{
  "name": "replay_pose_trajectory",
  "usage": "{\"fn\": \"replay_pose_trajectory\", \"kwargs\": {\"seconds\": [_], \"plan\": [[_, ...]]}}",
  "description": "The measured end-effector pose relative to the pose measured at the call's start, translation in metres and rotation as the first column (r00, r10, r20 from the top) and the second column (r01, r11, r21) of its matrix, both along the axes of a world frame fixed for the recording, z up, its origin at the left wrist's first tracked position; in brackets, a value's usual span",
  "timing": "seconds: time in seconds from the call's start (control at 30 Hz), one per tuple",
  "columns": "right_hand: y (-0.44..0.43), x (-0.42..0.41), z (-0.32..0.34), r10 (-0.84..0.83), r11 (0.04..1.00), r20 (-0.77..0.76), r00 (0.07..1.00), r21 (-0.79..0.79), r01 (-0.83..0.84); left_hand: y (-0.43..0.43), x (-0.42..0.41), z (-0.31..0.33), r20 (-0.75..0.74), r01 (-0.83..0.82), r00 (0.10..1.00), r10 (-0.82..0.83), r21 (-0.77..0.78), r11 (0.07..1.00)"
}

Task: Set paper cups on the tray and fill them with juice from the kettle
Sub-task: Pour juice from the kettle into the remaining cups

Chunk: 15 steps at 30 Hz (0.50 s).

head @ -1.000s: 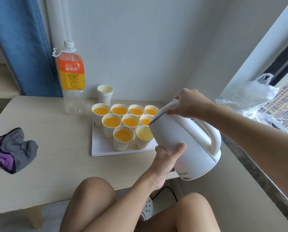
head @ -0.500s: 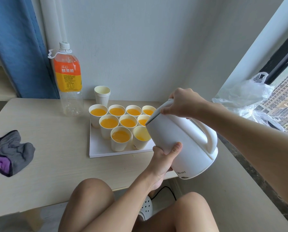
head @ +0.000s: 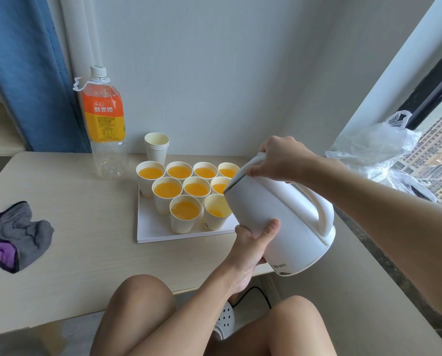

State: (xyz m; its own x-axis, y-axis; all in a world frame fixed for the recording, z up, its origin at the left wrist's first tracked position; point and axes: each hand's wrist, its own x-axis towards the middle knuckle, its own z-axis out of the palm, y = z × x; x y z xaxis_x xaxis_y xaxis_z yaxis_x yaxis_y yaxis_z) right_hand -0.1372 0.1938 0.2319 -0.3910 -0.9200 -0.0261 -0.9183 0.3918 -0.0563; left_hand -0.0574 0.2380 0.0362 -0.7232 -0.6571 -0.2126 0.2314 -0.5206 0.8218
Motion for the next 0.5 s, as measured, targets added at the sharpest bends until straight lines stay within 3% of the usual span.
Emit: {"fn": "replay_pose_trajectory", "kwargs": {"seconds": [0.5], "plan": [[-0.0015, -0.0001, -0.0005, 0.007, 1.000, -0.019, 1.000, 0.013, -0.007, 0.0005, 0.0005, 0.0022, -0.020, -0.005, 1.000, 0.005, 0.018, 1.000]]}}
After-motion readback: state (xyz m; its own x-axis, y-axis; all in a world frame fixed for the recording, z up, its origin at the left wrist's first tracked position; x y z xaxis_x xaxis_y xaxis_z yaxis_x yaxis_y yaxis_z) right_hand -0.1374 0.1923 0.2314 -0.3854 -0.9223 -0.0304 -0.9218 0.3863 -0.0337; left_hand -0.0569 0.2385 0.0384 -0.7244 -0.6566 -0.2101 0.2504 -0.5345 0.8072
